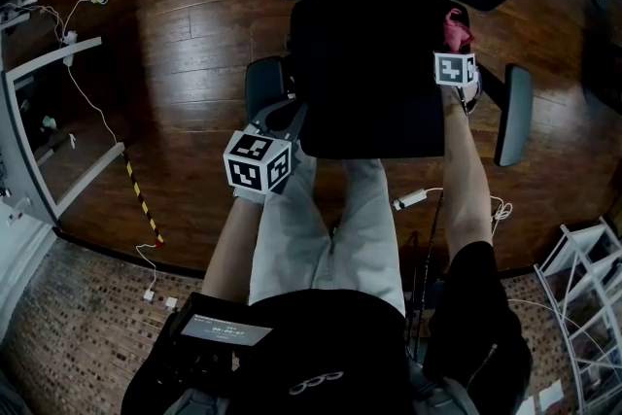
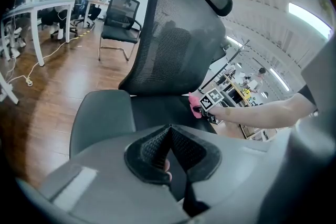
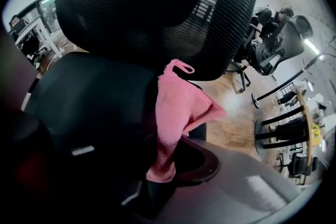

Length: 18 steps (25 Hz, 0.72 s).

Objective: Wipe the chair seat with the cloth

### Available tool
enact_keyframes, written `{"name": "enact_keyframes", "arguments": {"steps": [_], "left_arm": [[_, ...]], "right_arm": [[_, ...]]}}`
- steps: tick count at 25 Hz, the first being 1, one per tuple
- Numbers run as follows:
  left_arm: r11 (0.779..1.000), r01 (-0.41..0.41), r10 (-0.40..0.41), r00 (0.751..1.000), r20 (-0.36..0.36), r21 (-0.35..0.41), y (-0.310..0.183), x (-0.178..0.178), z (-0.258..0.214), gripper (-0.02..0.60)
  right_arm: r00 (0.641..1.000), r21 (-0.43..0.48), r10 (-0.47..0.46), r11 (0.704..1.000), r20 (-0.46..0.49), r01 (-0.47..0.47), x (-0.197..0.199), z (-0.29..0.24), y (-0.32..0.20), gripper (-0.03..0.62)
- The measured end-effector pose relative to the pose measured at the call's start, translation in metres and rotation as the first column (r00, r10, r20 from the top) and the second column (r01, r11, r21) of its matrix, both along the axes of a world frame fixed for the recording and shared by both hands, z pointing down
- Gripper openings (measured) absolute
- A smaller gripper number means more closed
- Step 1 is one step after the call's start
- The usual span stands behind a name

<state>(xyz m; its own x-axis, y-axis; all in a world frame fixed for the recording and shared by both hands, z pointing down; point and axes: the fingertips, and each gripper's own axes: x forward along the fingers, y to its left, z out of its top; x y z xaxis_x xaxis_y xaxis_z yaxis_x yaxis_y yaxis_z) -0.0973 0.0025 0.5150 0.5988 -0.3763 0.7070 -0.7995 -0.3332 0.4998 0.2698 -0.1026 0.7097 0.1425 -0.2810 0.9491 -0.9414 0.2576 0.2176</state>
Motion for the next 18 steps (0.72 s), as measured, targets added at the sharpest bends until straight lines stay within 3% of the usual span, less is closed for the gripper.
{"name": "enact_keyframes", "arguments": {"steps": [9, 18], "left_arm": [[1.000, 0.001, -0.001, 1.000, -0.020, -0.008, -0.003, 0.001, 0.002, -0.006], [1.000, 0.016, -0.017, 0.999, -0.042, -0.019, -0.004, -0.001, 0.003, -0.006]], "right_arm": [[0.981, -0.029, -0.112, 0.993, 0.157, 0.118, -0.130, 0.025, 0.018, 0.069], [0.905, -0.005, -0.218, 0.972, 0.366, 0.236, -0.269, 0.017, 0.045, 0.069]]}}
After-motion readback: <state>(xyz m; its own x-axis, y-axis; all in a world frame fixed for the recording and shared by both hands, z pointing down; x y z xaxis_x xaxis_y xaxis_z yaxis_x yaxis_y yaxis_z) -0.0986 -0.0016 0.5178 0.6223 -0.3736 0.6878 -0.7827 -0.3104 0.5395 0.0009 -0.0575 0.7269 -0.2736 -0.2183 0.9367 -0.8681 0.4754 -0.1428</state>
